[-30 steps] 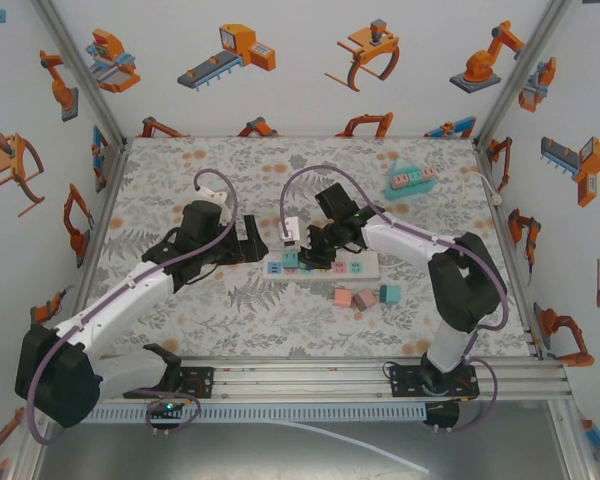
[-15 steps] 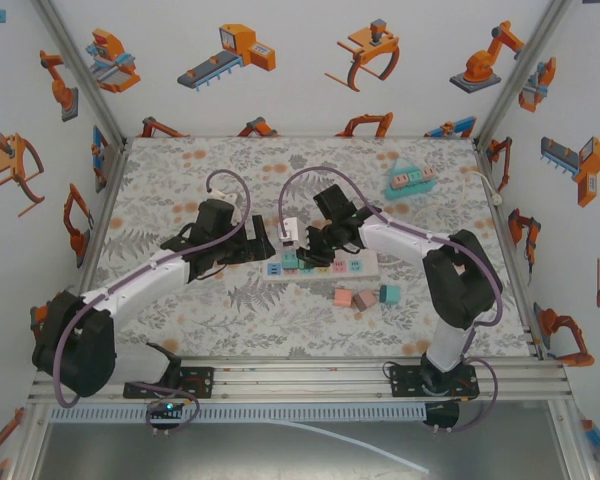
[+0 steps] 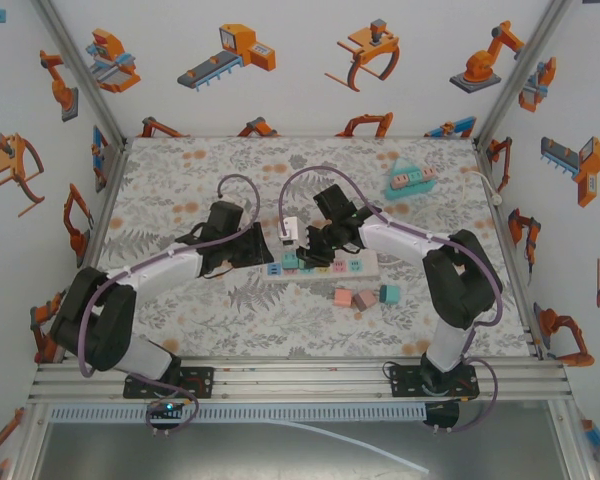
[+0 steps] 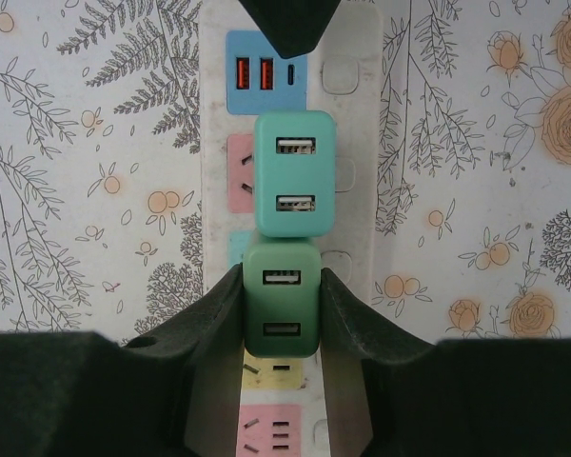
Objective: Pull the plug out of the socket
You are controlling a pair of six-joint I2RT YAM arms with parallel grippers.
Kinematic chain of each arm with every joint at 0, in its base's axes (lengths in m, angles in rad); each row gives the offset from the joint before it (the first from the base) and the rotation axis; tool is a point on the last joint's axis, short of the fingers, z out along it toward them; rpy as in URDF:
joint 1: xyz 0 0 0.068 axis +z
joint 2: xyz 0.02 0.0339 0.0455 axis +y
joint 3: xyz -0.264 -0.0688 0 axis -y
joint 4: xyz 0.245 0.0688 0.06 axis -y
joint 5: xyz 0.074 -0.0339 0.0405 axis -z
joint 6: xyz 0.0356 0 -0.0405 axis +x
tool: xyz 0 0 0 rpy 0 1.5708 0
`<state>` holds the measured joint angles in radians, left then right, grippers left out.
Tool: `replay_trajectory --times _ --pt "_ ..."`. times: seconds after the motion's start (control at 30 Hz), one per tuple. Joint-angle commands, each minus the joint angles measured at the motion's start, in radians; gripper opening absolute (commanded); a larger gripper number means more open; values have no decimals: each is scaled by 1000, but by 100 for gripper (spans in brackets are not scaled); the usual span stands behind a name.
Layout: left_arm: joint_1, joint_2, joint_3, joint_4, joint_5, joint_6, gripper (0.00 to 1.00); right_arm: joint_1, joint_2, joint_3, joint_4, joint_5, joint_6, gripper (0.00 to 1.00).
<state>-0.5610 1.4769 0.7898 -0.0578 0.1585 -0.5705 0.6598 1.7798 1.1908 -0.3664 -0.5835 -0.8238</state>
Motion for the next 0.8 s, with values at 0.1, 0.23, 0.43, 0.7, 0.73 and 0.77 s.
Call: replay_trajectory --times 0.1,0.23,0.43,0.7,0.73,0.77 --pt "6 42 -1 5 19 -22 46 8 10 -1 15 -3 20 29" --pt "2 65 3 8 48 -19 46 8 12 -2 14 1 22 29" --pt "1 98 10 -25 45 -24 46 7 15 -2 15 2 27 29" --pt "-6 121 11 -53 14 -15 45 8 13 12 1 -3 32 28" --pt "-7 121 10 -63 1 -12 45 9 12 15 -3 -3 32 28" --pt "-9 124 10 -75 -13 -7 44 9 10 16 -5 -6 32 27"
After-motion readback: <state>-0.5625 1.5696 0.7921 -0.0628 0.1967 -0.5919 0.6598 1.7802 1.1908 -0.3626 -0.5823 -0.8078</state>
